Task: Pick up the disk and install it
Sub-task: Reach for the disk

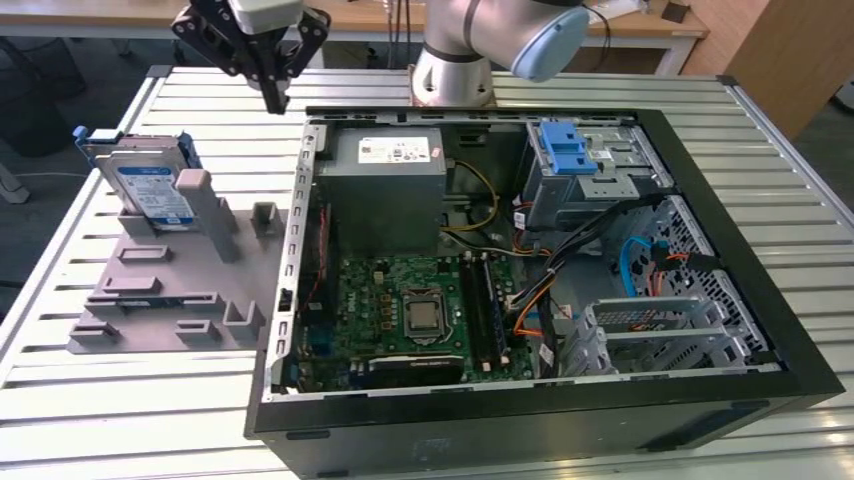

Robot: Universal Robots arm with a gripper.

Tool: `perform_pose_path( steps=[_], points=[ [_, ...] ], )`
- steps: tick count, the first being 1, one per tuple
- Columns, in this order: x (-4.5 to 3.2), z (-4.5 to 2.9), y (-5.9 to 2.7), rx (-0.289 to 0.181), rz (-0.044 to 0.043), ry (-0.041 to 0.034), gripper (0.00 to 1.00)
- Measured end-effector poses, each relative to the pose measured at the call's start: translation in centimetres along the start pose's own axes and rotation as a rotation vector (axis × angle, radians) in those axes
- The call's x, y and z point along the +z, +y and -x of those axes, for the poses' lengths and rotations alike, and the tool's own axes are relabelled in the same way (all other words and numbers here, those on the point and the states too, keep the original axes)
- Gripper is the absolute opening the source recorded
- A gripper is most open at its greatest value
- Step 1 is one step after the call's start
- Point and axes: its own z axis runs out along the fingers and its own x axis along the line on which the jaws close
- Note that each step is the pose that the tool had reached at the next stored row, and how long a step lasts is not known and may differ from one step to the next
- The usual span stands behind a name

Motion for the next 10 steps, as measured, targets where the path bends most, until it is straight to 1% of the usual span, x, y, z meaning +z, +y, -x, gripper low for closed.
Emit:
perform_pose_path(
  steps=[10],
  points=[
    [0.08,-1.07,0.38,0.000,0.0000,0.0000,0.11]
  ],
)
